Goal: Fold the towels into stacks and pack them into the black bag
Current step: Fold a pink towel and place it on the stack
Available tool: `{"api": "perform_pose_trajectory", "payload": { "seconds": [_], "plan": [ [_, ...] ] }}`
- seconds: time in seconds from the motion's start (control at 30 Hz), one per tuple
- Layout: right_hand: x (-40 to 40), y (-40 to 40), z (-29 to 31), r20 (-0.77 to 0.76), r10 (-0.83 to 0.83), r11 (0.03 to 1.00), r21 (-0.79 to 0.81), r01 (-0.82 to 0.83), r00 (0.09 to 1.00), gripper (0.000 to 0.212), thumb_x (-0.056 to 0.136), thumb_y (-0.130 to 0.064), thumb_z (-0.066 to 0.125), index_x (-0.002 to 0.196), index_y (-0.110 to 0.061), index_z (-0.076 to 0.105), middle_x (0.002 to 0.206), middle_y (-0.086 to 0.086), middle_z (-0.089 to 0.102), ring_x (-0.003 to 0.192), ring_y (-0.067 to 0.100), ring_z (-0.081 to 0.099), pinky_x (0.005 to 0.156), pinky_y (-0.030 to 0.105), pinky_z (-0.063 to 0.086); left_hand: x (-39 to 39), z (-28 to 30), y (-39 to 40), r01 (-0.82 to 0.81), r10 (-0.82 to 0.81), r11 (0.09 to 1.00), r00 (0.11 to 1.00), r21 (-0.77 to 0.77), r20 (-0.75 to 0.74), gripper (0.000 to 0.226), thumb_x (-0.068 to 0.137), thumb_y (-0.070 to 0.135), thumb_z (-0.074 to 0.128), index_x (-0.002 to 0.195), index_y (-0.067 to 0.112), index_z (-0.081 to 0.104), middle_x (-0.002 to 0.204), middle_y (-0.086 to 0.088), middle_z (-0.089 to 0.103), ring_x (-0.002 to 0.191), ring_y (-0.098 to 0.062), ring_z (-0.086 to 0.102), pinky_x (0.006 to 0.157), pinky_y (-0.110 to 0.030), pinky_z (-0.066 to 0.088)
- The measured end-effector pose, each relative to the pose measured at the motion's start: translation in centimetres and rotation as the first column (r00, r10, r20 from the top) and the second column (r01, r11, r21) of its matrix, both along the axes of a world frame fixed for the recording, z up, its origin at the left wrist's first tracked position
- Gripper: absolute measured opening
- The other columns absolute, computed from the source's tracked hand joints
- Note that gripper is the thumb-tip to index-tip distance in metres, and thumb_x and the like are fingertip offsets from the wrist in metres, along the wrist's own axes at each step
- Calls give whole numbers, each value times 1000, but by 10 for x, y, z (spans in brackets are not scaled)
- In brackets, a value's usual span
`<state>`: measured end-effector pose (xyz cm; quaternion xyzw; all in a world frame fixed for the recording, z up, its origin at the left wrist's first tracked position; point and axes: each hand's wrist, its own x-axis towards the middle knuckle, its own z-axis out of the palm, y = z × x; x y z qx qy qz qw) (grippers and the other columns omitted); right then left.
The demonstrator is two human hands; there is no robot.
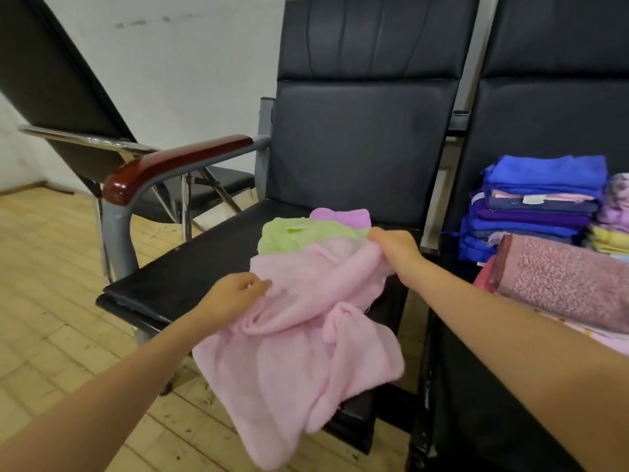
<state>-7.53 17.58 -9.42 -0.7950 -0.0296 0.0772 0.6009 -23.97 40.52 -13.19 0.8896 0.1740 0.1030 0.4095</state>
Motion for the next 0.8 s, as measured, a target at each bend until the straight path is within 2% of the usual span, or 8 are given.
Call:
{"api": "perform_pose_trajectory", "payload": {
  "seconds": [0.13, 0.23, 0.3, 0.4, 0.5, 0.63, 0.7, 0.8],
  "plan": [
    [-4, -10, -20, -41, 253, 819, -523, -237, 967, 43, 83, -56, 63, 100, -19, 49, 98, -1, 51, 91, 21, 51, 74, 28, 38, 5, 9, -12, -20, 15, 977, 1000, 211, 26, 39, 96, 41, 49, 75, 14, 68, 64, 6, 59, 61, -14, 53, 60, -30, 42],
    [1, -8, -22, 158, 270, 734, -672, -97, 950, 47, 83, -58, 58, 69, -15, 48, 70, -4, 50, 69, 19, 50, 56, 28, 32, 19, 1, -1, -178, 158, 965, 981, 190, 116, 34, 95, 33, 51, 81, 7, 68, 69, 1, 63, 65, -23, 58, 63, -38, 48],
    [3, -5, -22, 250, 244, 771, -636, -31, 937, 48, 84, -51, 60, 57, -18, 37, 56, -4, 41, 53, 15, 41, 48, 28, 25, 30, -11, 13, -254, 240, 955, 965, 151, 106, 28, 92, 24, 53, 85, 0, 66, 76, -13, 64, 64, -24, 53, 61, -37, 46],
    [8, 1, -28, 224, 194, 824, -566, -35, 955, 43, 88, -45, 59, 64, -15, 40, 62, -3, 43, 59, 16, 44, 48, 27, 25, 46, -21, 33, -315, 313, 940, 949, 130, 39, 26, 90, 19, 52, 68, 4, 56, 67, -17, 49, 61, -20, 40, 58, -34, 37],
    [20, 9, -38, 126, 142, 870, -489, -63, 982, 35, 88, -43, 60, 87, -8, 55, 79, 0, 52, 78, 22, 52, 56, 29, 32, 65, -29, 44, -330, 337, 936, 941, 122, -38, 33, 94, 33, 50, 73, 9, 55, 67, -9, 48, 63, -20, 43, 63, -35, 39],
    [33, 20, -53, 142, 153, 923, -373, -91, 978, 33, 86, -28, 64, 63, -13, 46, 64, -1, 47, 59, 16, 45, 51, 28, 29, 85, -39, 38, -383, 405, 914, 888, 134, -217, 57, 87, 63, 46, 89, 8, 61, 87, -10, 61, 90, -30, 60, 76, -37, 49],
    [34, 25, -53, 168, 142, 972, -210, -106, 975, 36, 87, -21, 64, 61, -15, 41, 62, -2, 42, 56, 13, 39, 52, 28, 28, 93, -41, 31, -375, 400, 916, 871, 141, -286, 51, 84, 60, 51, 93, 11, 61, 93, -10, 62, 92, -29, 60, 79, -36, 49],
    [35, 27, -43, 316, 102, 994, -60, -88, 943, 30, 87, -18, 64, 65, -13, 44, 65, -3, 42, 58, 10, 38, 54, 23, 31, 109, -33, 27, -378, 345, 914, 915, -147, -206, 37, 91, 37, 56, 108, 4, 61, 100, -12, 62, 88, -26, 57, 76, -32, 45]
  ]
}}
